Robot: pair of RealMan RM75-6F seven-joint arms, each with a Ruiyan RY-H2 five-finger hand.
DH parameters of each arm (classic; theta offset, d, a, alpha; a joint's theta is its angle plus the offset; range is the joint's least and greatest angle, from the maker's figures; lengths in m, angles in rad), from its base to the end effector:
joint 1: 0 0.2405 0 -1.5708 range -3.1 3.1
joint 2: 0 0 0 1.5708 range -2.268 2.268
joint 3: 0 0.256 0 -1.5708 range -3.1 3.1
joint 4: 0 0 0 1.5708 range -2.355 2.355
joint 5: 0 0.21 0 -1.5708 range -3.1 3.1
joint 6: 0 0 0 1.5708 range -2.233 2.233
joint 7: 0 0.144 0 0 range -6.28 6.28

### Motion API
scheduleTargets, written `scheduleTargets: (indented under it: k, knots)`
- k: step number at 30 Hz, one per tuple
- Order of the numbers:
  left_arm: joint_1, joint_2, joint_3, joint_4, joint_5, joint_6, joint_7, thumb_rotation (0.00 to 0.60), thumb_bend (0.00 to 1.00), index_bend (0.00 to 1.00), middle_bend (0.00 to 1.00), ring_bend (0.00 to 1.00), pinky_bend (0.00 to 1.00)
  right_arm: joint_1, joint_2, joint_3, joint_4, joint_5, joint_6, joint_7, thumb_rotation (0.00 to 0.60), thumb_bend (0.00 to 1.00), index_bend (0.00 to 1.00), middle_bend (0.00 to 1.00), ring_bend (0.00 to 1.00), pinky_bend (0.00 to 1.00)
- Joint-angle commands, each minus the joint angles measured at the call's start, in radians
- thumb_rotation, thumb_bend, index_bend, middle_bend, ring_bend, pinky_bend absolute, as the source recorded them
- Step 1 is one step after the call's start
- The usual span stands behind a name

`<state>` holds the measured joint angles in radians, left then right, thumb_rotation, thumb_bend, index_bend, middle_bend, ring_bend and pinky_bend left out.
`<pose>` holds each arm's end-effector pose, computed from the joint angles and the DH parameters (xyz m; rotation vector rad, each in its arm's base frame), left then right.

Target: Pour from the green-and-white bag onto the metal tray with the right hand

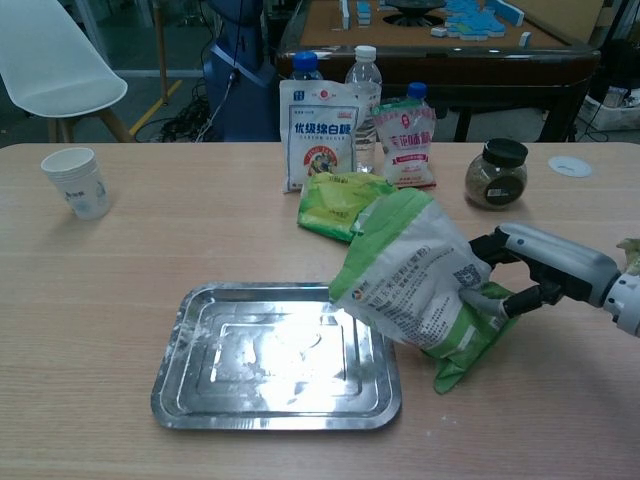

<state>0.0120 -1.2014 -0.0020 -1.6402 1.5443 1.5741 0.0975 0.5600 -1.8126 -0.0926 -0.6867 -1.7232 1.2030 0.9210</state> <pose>-0.3059 0.1407 0.1342 -1.3403 -0.9259 -0.8889 -0.2660 -0.3030 -0.0538 1.8583 -1.4450 1.3037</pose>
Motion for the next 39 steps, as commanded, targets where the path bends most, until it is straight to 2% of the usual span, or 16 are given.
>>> scheduleTargets:
  k: [1, 9, 12, 17, 28, 33, 39]
  knots:
    - [-0.001, -0.001, -0.001, 0.002, 0.001, 0.0, -0.002, 0.6, 0.23, 0.02, 0.0, 0.08, 0.06, -0.007, -0.006, 0.003, 0.005, 0.004, 0.026, -0.002, 0.6, 0.48, 0.65, 0.56, 0.43, 0.45]
    - [-0.001, -0.001, -0.002, 0.005, 0.005, 0.003, -0.006, 0.6, 0.23, 0.02, 0.0, 0.08, 0.06, 0.003, -0.001, 0.017, -0.018, 0.009, 0.064, -0.023, 0.6, 0.48, 0.66, 0.57, 0.44, 0.46]
    - [0.001, 0.0, -0.002, 0.005, 0.006, 0.008, -0.008, 0.6, 0.23, 0.02, 0.0, 0.08, 0.06, 0.02, 0.018, 0.024, -0.056, 0.006, 0.063, -0.062, 0.6, 0.48, 0.66, 0.57, 0.45, 0.47]
    - [0.006, 0.002, 0.0, 0.008, 0.005, 0.011, -0.011, 0.6, 0.23, 0.02, 0.0, 0.08, 0.06, 0.077, 0.091, 0.033, -0.177, -0.01, 0.029, -0.176, 0.6, 0.48, 0.67, 0.58, 0.45, 0.47]
    - [0.021, 0.002, 0.0, 0.028, 0.001, 0.03, -0.037, 0.6, 0.23, 0.02, 0.0, 0.08, 0.06, 0.255, 0.288, 0.098, -0.489, 0.009, -0.206, -0.502, 0.6, 0.55, 0.7, 0.62, 0.5, 0.47]
    - [0.023, 0.004, -0.001, 0.033, 0.001, 0.033, -0.042, 0.6, 0.23, 0.02, 0.0, 0.08, 0.06, 0.32, 0.336, 0.112, -0.569, 0.018, -0.308, -0.618, 0.6, 0.57, 0.72, 0.64, 0.52, 0.49]
    - [0.022, 0.003, -0.001, 0.031, 0.001, 0.029, -0.037, 0.6, 0.23, 0.02, 0.0, 0.08, 0.06, 0.371, 0.374, 0.12, -0.647, 0.025, -0.379, -0.714, 0.6, 0.58, 0.73, 0.65, 0.54, 0.51]
